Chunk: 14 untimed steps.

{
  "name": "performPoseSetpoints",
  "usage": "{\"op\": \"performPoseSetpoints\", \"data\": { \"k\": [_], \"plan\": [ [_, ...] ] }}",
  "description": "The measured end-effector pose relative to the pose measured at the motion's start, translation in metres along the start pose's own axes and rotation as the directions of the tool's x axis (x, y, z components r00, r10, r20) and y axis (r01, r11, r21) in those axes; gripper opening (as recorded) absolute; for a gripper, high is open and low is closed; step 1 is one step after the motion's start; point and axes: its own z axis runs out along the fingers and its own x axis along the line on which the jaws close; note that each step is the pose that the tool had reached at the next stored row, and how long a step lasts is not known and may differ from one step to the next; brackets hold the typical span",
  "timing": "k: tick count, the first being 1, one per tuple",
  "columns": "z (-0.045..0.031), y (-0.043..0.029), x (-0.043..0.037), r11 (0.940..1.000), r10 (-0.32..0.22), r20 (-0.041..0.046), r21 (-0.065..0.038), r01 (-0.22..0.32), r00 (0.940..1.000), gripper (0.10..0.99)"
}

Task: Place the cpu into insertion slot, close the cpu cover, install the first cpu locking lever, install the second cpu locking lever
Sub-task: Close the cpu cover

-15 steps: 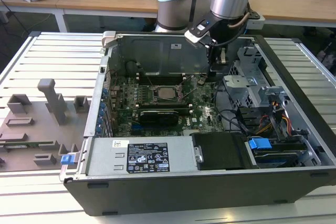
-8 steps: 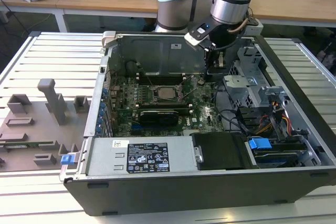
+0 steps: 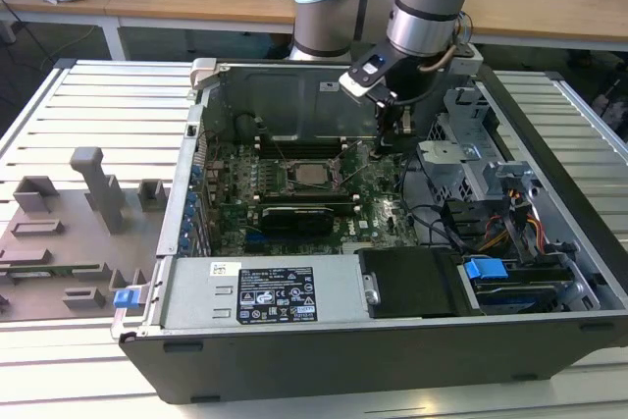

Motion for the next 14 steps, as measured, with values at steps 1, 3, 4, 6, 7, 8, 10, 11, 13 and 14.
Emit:
{"op": "performPoseSetpoints", "data": {
  "k": [1, 3, 4, 6, 7, 8, 10, 11, 13, 14],
  "plan": [
    [0.0012, -0.0012, 0.0, 1.0, 0.0, 0.0001, 0.0, 0.0, 1.0, 0.106],
    [0.0018, -0.006, 0.0001, 1.0, 0.0, 0.0003, 0.0, 0.0, 1.0, 0.106],
    [0.0019, -0.0087, 0.0001, 1.0, 0.0, 0.0002, 0.0, 0.0, 1.0, 0.106],
    [0.0022, -0.0148, 0.0002, 1.0, 0.0, -0.0005, 0.0, 0.0, 1.0, 0.106],
    [0.0023, -0.0174, 0.0003, 1.0, 0.0, -0.0008, 0.0, 0.0, 1.0, 0.106],
    [0.0024, -0.02, 0.0003, 1.0, 0.0, -0.0008, 0.0, 0.0, 1.0, 0.106],
    [0.0026, -0.0238, 0.0004, 1.0, 0.0, -0.001, 0.0, 0.0, 1.0, 0.106],
    [0.0027, -0.0268, 0.0004, 1.0, 0.0, -0.001, 0.0, 0.0, 1.0, 0.106],
    [0.0028, -0.0285, 0.0005, 1.0, 0.0, -0.001, 0.0, 0.0, 1.0, 0.106],
    [0.0028, -0.0291, 0.0005, 1.0, 0.0, -0.0009, 0.0, 0.0, 1.0, 0.106]
  ]
}}
